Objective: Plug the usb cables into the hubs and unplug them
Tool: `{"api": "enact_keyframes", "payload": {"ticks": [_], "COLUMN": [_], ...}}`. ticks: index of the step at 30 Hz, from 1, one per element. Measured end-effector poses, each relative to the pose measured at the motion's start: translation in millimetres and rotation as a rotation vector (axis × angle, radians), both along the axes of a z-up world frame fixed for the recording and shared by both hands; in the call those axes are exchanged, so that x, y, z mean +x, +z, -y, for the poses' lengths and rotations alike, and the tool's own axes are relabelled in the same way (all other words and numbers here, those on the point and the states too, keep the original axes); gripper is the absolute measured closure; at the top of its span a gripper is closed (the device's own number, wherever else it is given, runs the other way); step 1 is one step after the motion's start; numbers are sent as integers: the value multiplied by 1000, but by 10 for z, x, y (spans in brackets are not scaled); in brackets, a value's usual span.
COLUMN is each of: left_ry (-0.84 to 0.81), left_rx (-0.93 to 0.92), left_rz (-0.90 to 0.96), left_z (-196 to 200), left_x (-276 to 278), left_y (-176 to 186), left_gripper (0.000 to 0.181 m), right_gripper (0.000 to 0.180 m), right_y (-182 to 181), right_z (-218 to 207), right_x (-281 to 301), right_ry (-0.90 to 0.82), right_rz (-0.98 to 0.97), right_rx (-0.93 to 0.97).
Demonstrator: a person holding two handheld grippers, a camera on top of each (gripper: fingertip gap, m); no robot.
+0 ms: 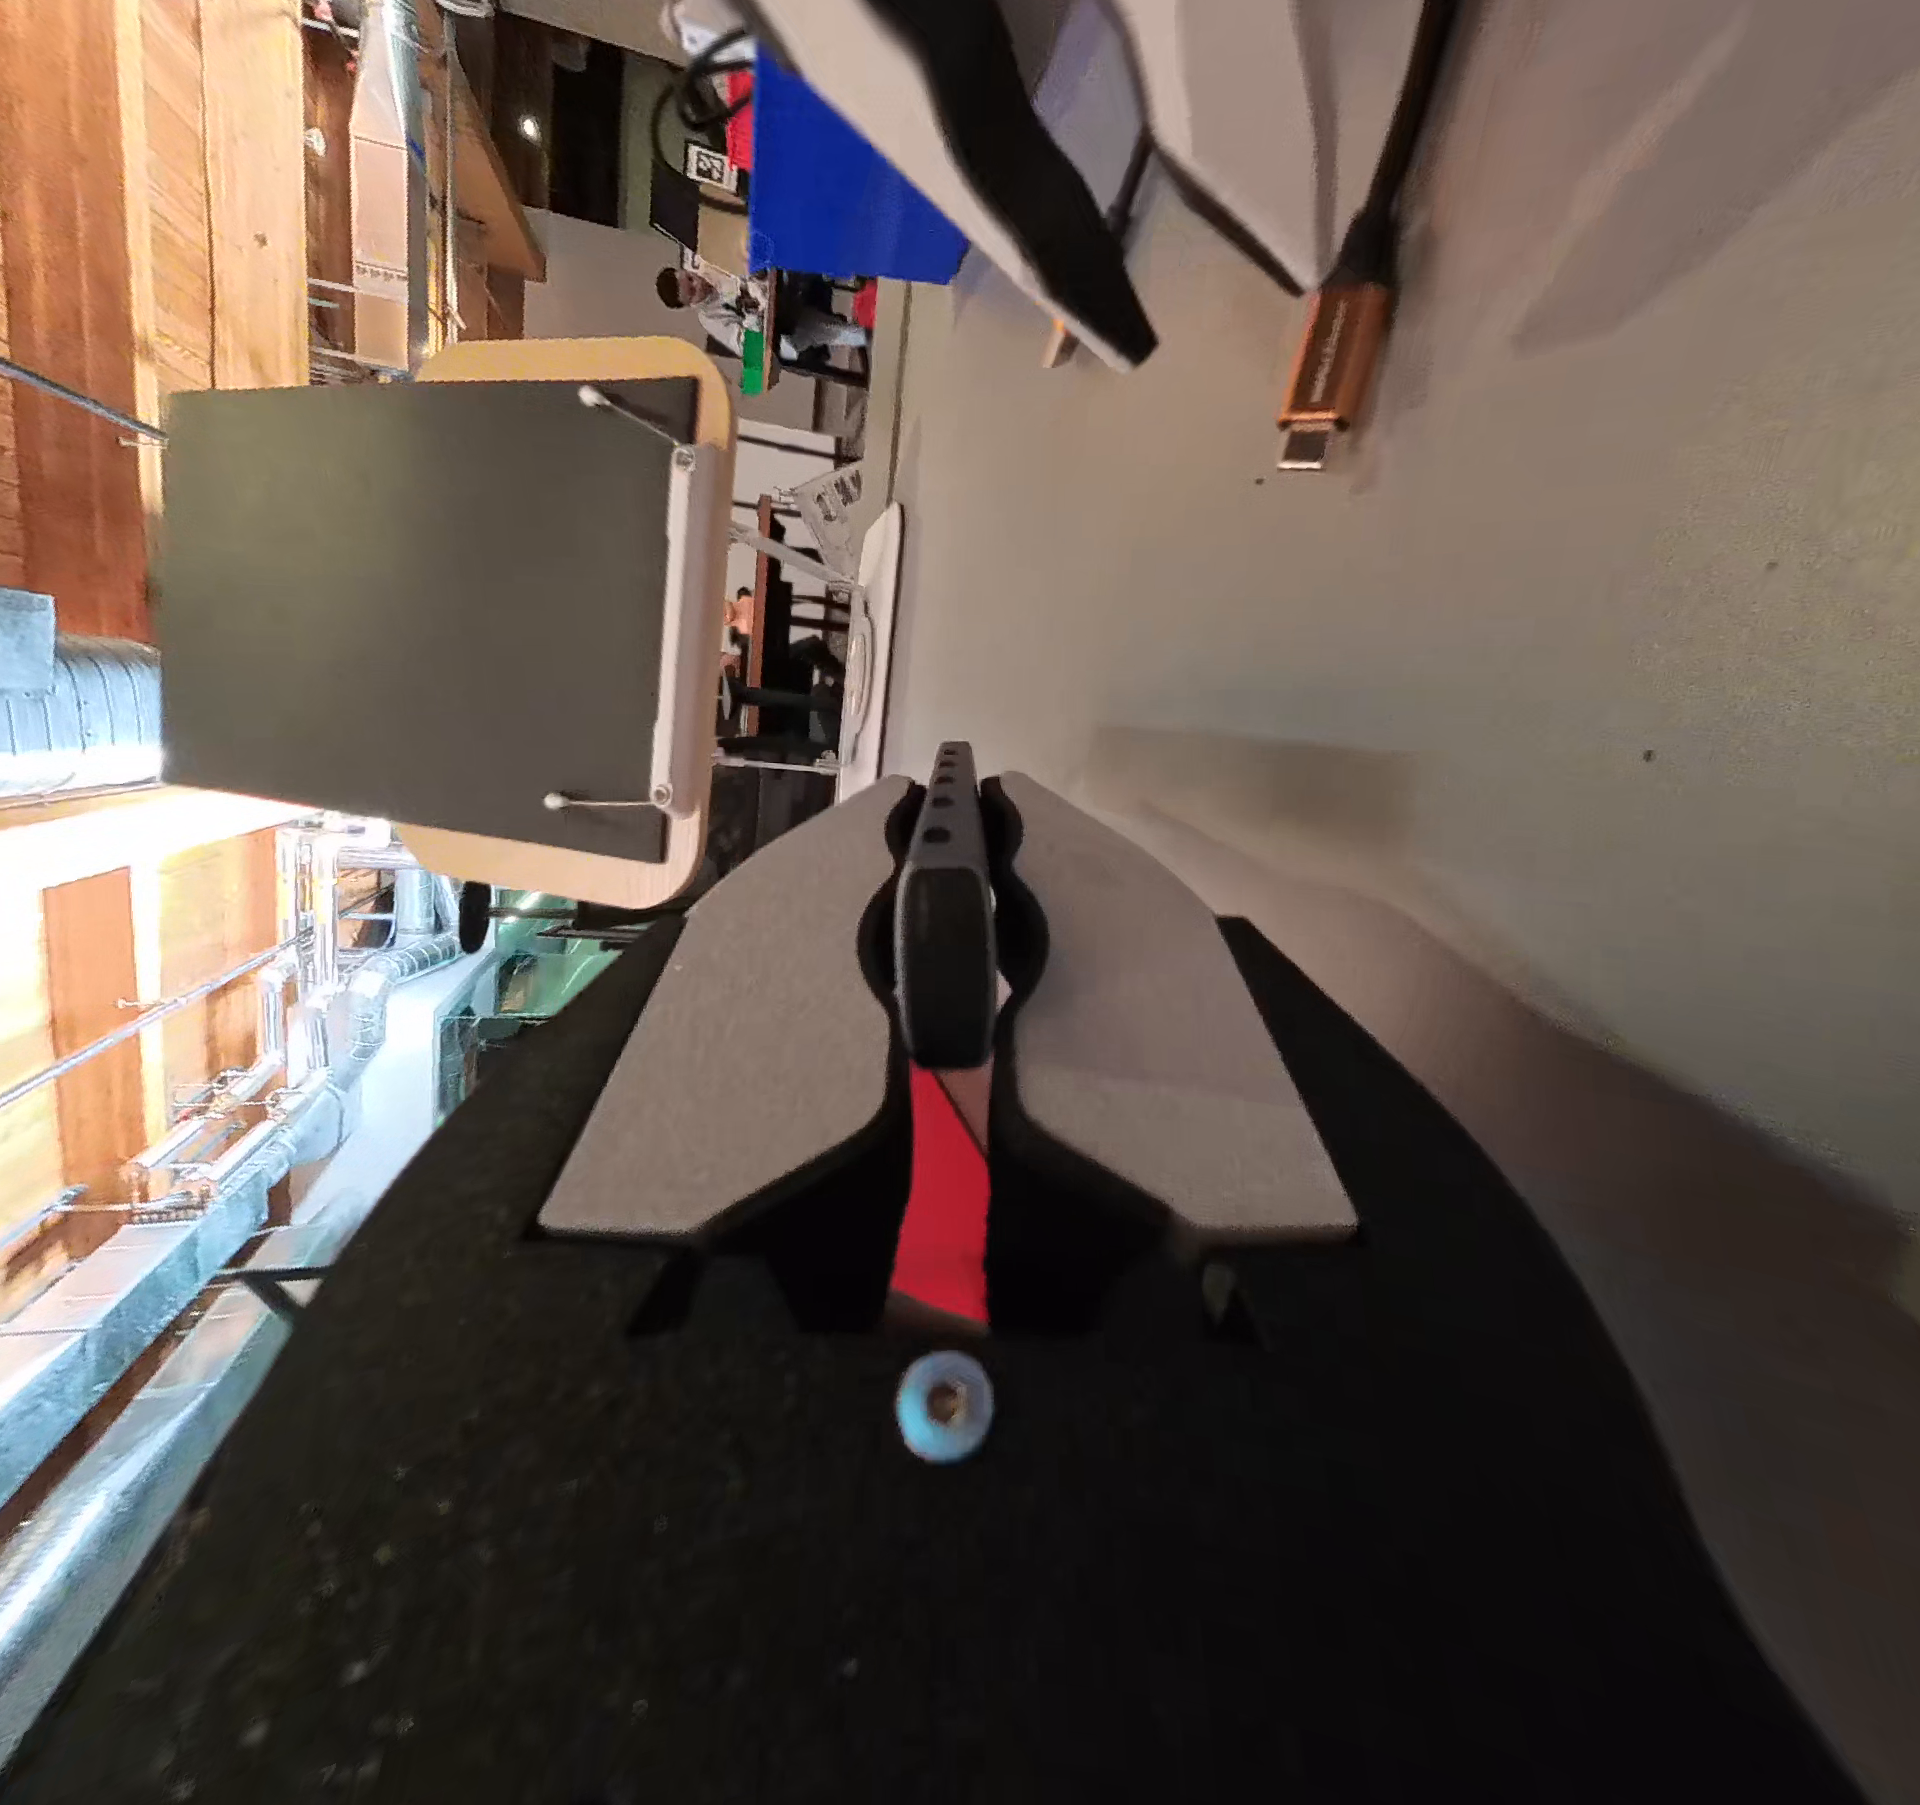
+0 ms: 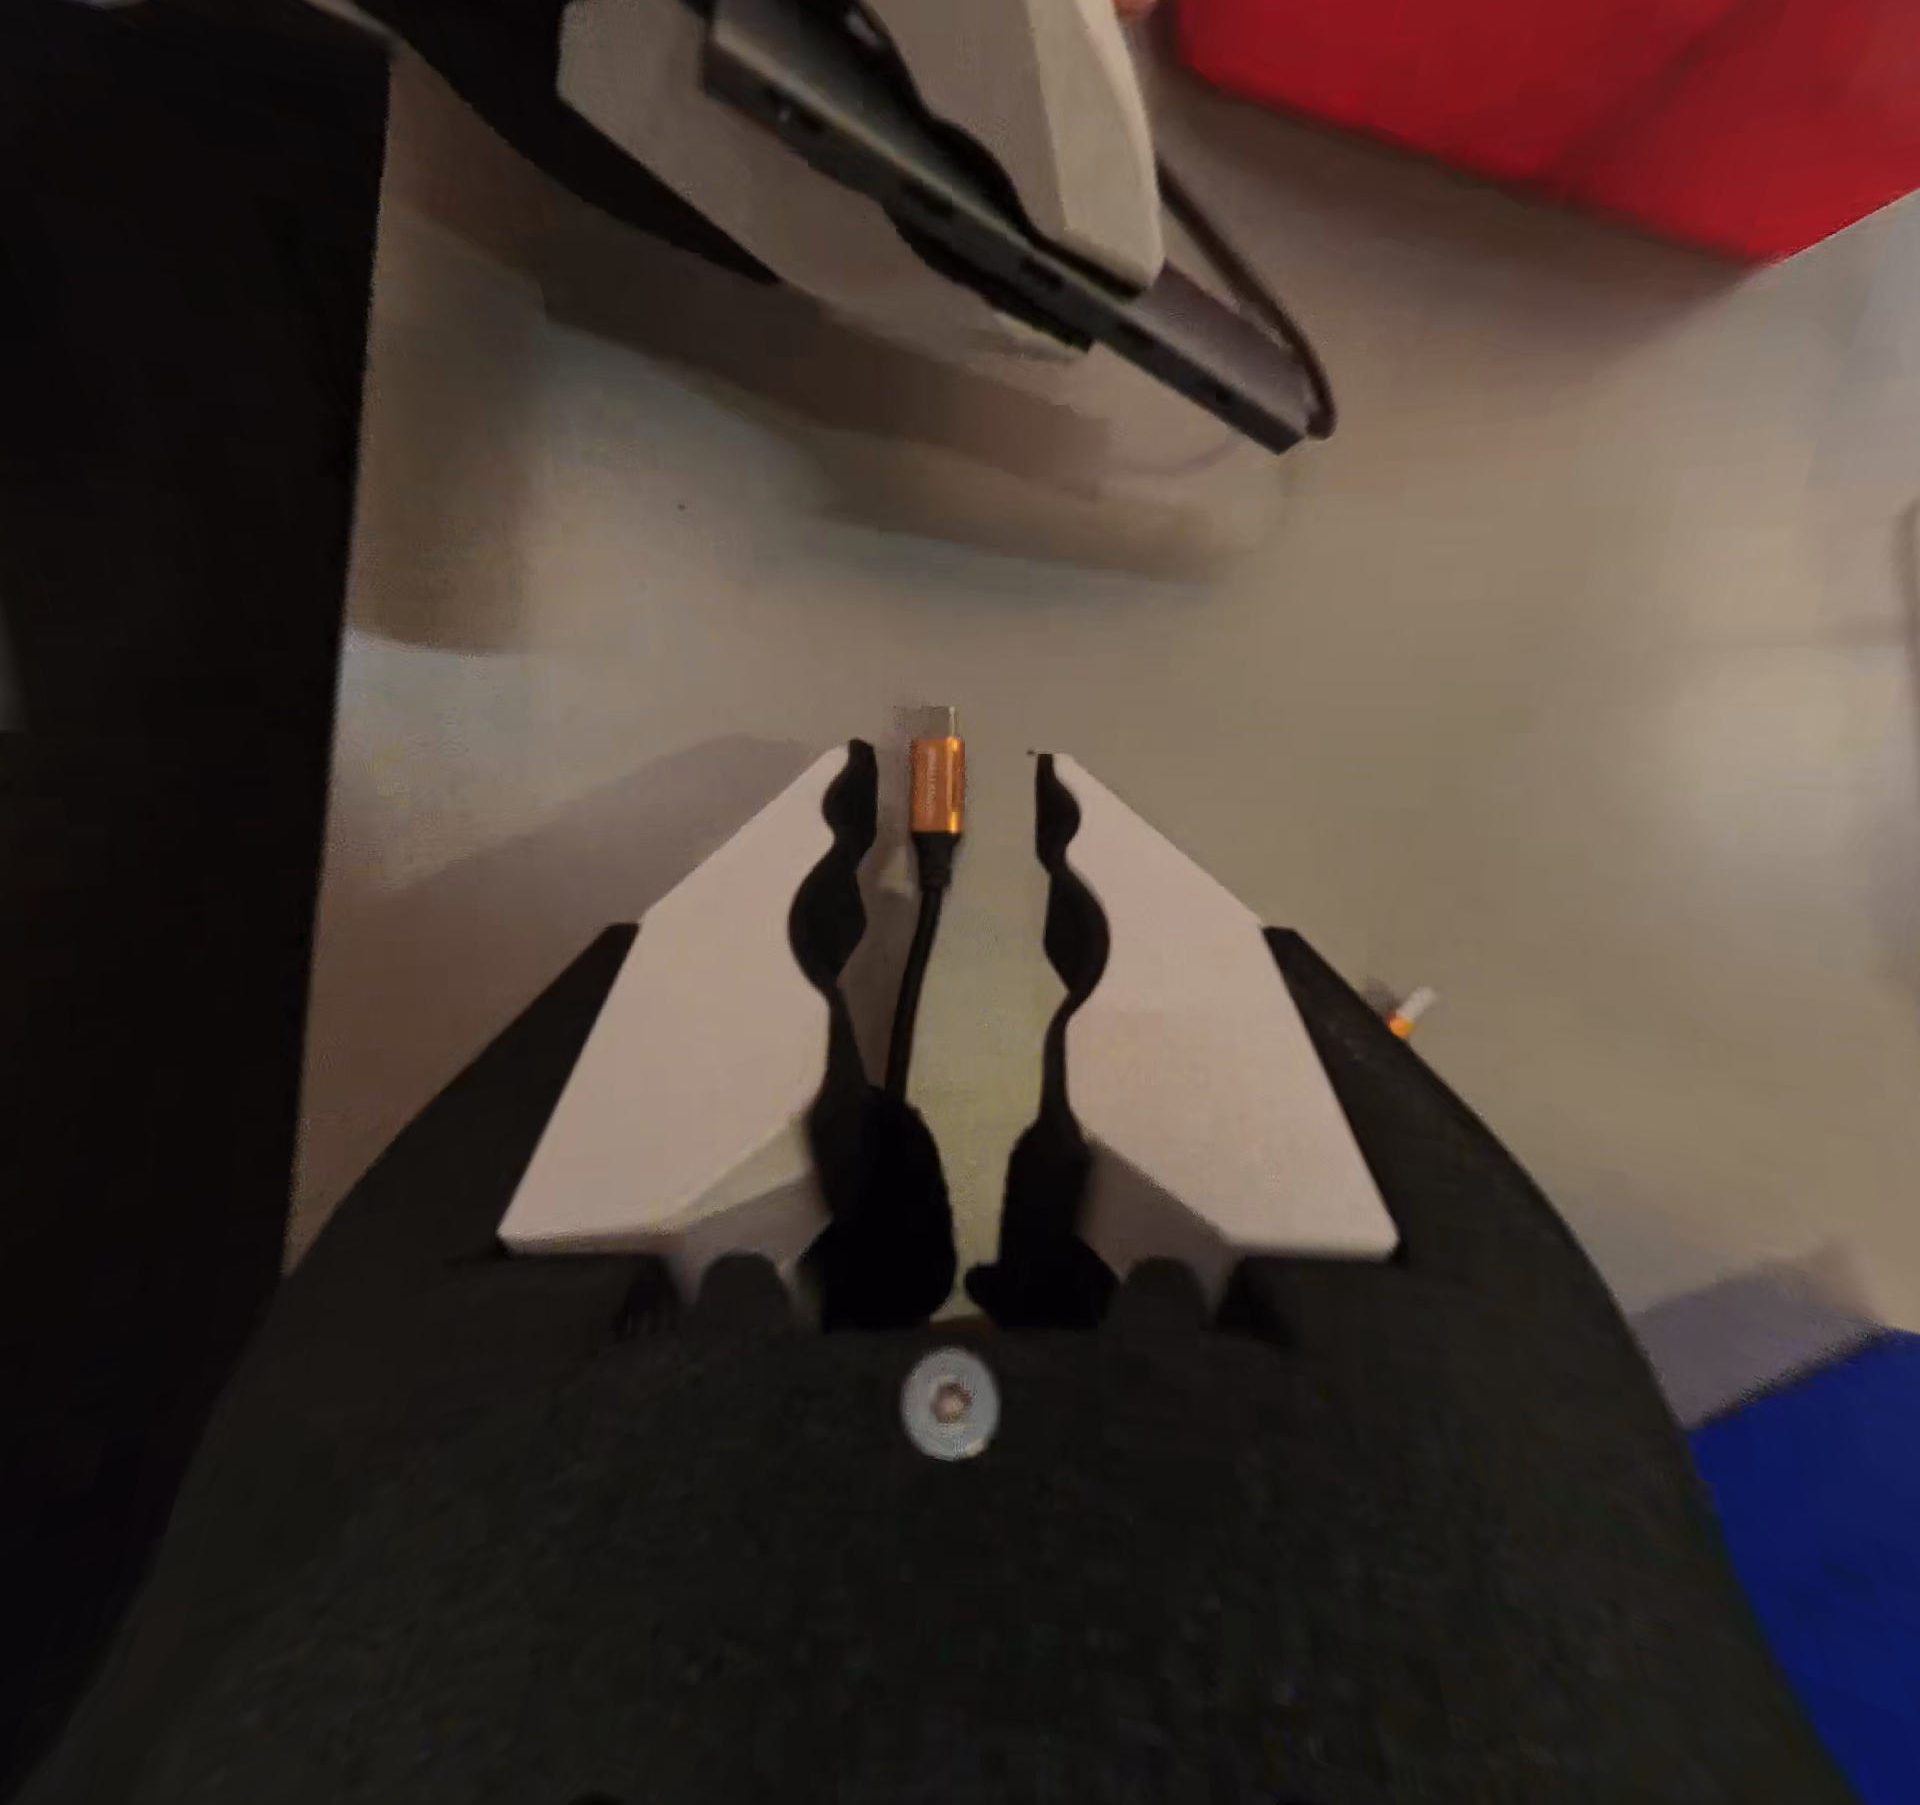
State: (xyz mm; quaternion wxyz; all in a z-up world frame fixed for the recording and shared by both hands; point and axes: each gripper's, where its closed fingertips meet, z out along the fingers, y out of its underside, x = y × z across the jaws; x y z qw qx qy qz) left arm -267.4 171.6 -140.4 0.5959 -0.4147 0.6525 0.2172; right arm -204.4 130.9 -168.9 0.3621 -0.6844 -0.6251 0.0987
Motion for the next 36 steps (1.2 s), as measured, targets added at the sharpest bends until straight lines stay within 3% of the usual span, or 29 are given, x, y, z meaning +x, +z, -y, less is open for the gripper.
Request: {"api": "enact_keyframes", "payload": {"ticks": [5,9,12,17,23,27,32,36], "left_ry": [-31,-63,-73,-82,-139,-182,-182,-122], "left_rx": [-7,-5,-4,-12,-15,57,73,55], "left_rz": [50,27,25,54,122,100,72,81], "left_z": [41,90,119,132,198,280,293,162], "left_x": [39,100,119,115,174,240,252,145], "left_y": [68,22,22,58,139,189,160,160], "left_gripper": [171,171,171,171,171,171,171,171], "right_gripper": [147,173,174,175,177,180,179,157], "right_y": [-151,-250,-250,-214,359,558,357,105], "right_z": [-33,-163,-190,-130,136,322,281,149], "right_x": [121,132,87,110,-105,-230,-165,-214], "right_ry": [-16,-7,4,-43,-22,42,-17,-215], "right_rz": [78,136,130,70,-222,-317,-234,-190], "right_rx": [231,318,374,206,-39,-173,-197,-197]}}
